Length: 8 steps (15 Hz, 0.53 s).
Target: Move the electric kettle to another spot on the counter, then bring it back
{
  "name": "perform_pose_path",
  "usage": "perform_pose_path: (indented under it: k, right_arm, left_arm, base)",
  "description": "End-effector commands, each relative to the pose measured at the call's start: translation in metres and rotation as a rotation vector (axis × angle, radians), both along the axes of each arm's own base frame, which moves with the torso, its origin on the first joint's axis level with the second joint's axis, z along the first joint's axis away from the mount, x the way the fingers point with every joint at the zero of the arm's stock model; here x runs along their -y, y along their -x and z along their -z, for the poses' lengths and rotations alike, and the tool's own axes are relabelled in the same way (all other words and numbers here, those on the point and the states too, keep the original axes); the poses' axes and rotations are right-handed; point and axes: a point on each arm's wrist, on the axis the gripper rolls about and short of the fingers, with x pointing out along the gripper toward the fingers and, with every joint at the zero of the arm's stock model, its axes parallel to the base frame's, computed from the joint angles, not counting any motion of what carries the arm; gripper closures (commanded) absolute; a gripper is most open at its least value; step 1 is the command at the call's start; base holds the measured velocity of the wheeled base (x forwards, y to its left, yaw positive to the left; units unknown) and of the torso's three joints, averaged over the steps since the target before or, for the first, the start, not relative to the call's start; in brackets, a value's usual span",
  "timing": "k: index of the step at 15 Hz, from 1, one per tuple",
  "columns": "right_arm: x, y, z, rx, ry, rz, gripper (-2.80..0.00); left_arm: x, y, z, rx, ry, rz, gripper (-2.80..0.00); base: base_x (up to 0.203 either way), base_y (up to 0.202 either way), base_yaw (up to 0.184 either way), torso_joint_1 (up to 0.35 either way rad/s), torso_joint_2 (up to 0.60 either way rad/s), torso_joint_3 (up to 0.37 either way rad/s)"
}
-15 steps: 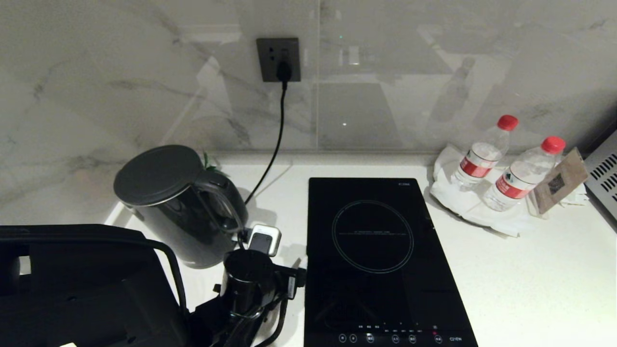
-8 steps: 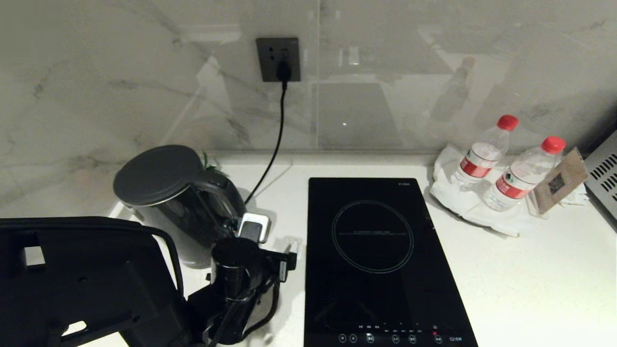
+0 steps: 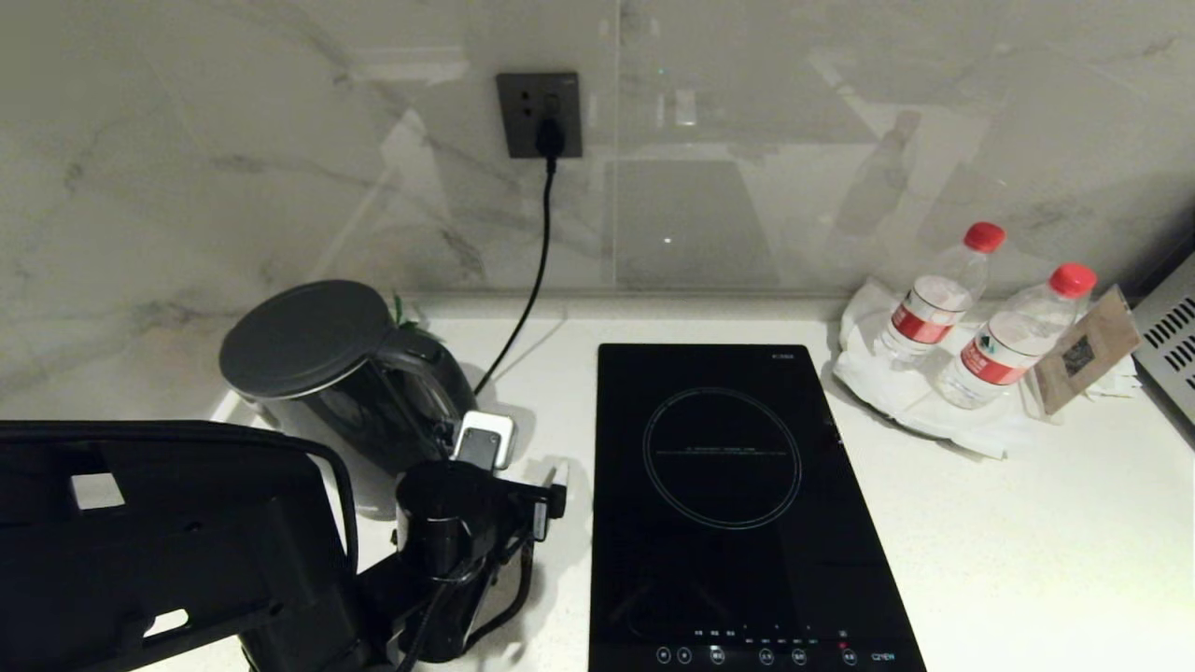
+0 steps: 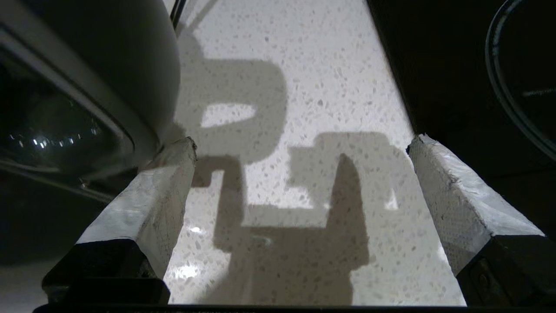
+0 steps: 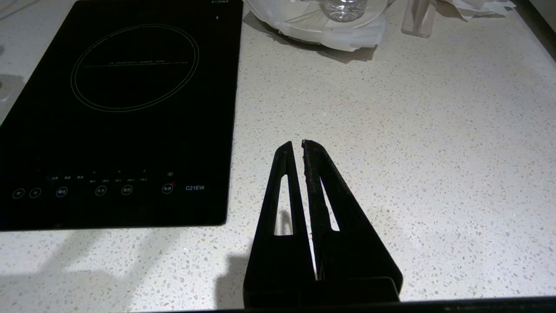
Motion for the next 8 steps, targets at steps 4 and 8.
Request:
perform_pose_path:
  k: [4, 8]
  right_arm:
    - [0.000, 0.000, 0.000, 0.000, 0.000, 0.000, 0.00]
    - [0.000, 0.000, 0.000, 0.000, 0.000, 0.000, 0.00]
  left_arm:
    - [-0.003, -0.005, 0.015, -0.012, -0.010, -0.019, -2.80]
    - [-0.007, -0.009, 0.022, -0.013, -0.011, -0.038, -2.80]
  base:
    - [0.000, 0.000, 0.000, 0.000, 0.00, 0.000]
    - [0.000, 0.000, 0.000, 0.000, 0.00, 0.000]
